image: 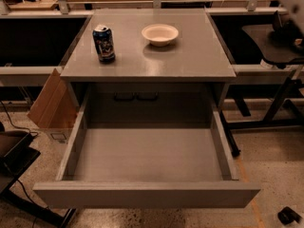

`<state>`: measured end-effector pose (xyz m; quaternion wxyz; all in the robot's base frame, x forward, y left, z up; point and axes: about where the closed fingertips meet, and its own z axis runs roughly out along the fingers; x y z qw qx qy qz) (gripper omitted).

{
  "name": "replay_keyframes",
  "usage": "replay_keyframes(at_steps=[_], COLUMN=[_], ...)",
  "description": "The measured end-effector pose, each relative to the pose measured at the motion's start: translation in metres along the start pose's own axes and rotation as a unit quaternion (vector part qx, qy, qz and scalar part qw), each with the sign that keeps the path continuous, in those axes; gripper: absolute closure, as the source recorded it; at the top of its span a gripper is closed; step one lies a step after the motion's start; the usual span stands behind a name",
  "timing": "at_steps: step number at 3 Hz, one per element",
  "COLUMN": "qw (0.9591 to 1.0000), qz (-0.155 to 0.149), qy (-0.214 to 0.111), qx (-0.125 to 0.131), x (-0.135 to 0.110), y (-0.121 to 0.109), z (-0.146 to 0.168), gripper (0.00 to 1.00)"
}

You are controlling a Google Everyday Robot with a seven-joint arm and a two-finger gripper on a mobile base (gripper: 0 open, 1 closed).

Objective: Pick pepsi can from top drawer and place on counter

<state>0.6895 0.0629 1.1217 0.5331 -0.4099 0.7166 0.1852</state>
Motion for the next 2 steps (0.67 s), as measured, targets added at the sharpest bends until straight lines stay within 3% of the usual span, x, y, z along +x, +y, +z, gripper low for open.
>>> replay_keyframes(at_steps=[1,2], qw=[0.9907,0.9672], qz=[0.061,0.139], qy=[0.108,0.17], qx=[0.056,0.127], x=[0.086,0.179], y=[-0.031,-0.051], z=[-0.076,-0.119], gripper=[0.0,0.0])
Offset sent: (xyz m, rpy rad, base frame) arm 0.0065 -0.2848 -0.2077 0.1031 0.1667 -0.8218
